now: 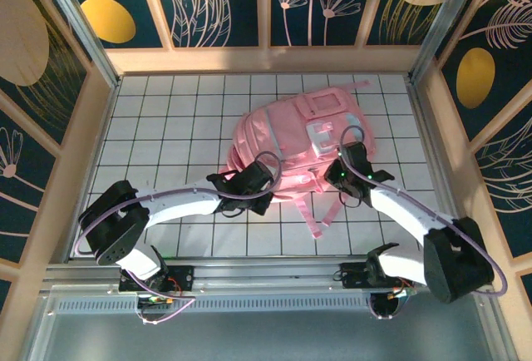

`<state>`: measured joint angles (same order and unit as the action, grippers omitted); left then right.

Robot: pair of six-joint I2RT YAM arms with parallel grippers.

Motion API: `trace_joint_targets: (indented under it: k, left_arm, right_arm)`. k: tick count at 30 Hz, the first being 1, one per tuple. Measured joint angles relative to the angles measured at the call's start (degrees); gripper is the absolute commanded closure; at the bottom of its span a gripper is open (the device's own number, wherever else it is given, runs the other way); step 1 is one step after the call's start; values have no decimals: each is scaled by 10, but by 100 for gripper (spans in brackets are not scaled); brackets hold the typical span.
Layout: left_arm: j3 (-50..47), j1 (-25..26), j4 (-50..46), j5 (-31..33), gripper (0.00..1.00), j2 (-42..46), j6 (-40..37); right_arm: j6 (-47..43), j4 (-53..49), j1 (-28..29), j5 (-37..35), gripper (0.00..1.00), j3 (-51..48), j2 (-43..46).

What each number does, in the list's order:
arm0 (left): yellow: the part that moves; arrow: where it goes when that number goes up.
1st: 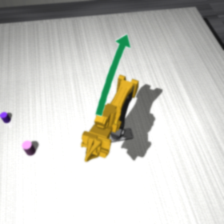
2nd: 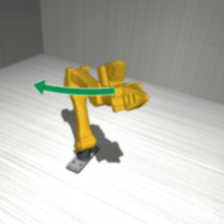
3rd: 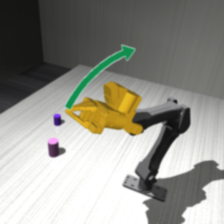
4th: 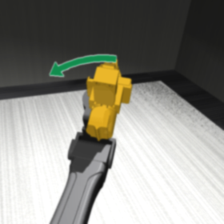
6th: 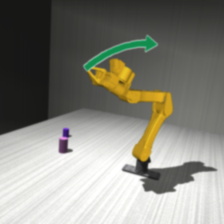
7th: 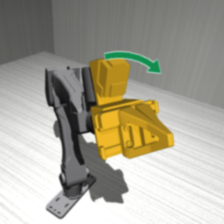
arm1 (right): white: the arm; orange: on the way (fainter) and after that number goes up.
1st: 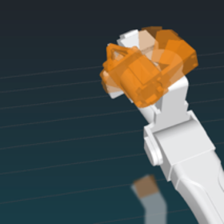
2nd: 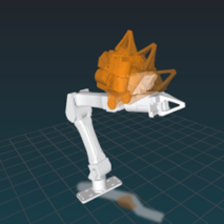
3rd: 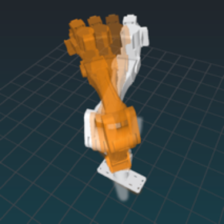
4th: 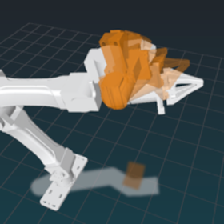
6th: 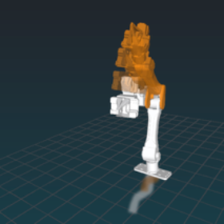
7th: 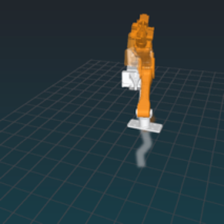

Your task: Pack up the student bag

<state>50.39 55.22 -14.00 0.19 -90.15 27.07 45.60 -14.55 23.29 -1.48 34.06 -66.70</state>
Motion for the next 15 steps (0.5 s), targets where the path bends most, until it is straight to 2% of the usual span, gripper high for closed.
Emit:
trace_joint_targets:
  k: [5,8,15]
  left_arm:
    - [2,-2,1,-15,100,0,4]
    - [10,-2,-5,-24,100,0,5]
    - [50,-2,-34,-40,100,0,6]
  right_arm:
    - [45,-40,35,-15,51,0,101]
    - [92,-48,66,-15,50,-6,143]
    - [207,-23,137,15,45,-47,170]
